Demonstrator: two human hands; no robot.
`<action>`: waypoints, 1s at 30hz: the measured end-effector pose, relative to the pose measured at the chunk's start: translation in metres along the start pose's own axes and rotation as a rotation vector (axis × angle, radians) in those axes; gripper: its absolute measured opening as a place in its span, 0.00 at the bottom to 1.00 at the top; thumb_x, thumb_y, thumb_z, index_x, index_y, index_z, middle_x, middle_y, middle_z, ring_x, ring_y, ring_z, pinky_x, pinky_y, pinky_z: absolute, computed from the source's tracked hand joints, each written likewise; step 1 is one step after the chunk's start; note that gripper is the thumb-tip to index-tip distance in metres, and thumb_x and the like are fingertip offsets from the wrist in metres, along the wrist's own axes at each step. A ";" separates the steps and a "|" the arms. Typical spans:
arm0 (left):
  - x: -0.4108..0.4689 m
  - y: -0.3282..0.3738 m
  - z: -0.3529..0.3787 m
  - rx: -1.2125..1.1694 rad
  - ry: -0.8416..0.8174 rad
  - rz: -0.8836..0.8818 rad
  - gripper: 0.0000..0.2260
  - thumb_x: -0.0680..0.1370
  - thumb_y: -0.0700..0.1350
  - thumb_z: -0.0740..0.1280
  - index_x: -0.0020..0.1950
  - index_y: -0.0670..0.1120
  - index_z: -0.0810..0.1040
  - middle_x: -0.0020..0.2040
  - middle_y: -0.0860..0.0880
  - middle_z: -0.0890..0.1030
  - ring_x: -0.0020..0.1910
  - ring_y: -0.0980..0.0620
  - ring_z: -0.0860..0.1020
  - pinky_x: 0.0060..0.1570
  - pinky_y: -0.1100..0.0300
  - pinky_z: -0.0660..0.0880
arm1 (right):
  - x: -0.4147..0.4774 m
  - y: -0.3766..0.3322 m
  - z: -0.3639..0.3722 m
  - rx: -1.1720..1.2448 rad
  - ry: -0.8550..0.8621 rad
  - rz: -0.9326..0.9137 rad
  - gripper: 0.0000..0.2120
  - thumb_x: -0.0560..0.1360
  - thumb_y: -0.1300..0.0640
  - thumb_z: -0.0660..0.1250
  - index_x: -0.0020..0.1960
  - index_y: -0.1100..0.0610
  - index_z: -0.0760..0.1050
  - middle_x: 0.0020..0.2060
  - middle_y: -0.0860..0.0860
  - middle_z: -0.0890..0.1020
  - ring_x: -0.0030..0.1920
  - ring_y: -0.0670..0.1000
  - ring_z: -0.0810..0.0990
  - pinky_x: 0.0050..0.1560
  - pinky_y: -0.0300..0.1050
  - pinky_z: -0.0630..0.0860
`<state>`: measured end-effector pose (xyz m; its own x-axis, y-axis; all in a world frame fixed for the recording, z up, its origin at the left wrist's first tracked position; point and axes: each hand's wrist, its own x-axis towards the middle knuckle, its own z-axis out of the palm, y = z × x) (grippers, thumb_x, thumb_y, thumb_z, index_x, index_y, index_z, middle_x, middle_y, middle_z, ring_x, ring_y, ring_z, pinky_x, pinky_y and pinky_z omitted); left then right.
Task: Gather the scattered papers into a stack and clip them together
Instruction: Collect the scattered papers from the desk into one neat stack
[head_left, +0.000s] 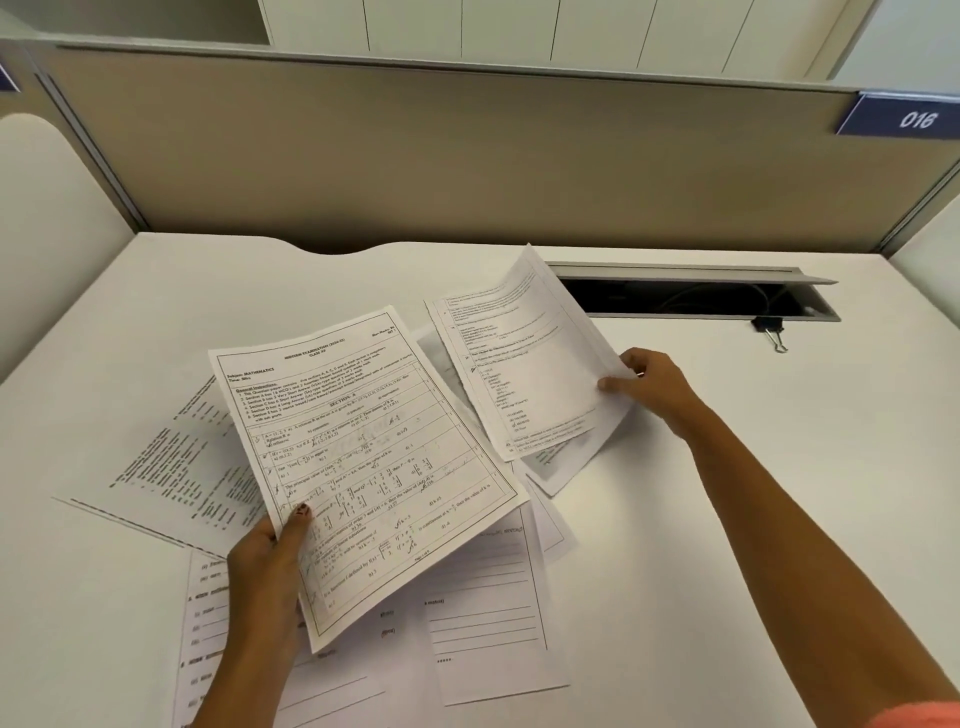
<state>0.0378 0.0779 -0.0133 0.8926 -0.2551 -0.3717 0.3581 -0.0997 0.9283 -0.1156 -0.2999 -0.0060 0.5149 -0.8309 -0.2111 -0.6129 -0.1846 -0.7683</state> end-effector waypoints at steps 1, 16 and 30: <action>-0.001 0.000 0.000 -0.004 -0.003 -0.009 0.06 0.79 0.42 0.62 0.45 0.50 0.77 0.45 0.50 0.81 0.42 0.51 0.79 0.30 0.61 0.75 | -0.011 0.001 0.000 0.030 0.038 -0.031 0.12 0.67 0.56 0.75 0.46 0.57 0.75 0.49 0.56 0.80 0.52 0.60 0.78 0.50 0.51 0.75; -0.024 -0.003 0.019 -0.002 -0.111 -0.048 0.07 0.79 0.41 0.62 0.54 0.43 0.77 0.48 0.46 0.81 0.44 0.48 0.80 0.38 0.57 0.75 | -0.141 0.043 0.000 0.023 0.402 0.188 0.20 0.69 0.57 0.74 0.56 0.56 0.67 0.45 0.54 0.77 0.46 0.59 0.79 0.49 0.59 0.80; -0.045 -0.022 0.048 0.290 -0.258 0.082 0.06 0.79 0.45 0.62 0.47 0.49 0.78 0.46 0.50 0.83 0.46 0.49 0.81 0.47 0.51 0.78 | -0.193 0.059 0.022 0.014 0.075 0.395 0.10 0.74 0.58 0.69 0.51 0.61 0.74 0.47 0.57 0.80 0.47 0.58 0.80 0.45 0.49 0.81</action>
<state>-0.0232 0.0449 -0.0169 0.8039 -0.5029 -0.3175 0.1631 -0.3269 0.9309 -0.2382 -0.1392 -0.0239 0.1958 -0.8728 -0.4470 -0.7460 0.1632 -0.6456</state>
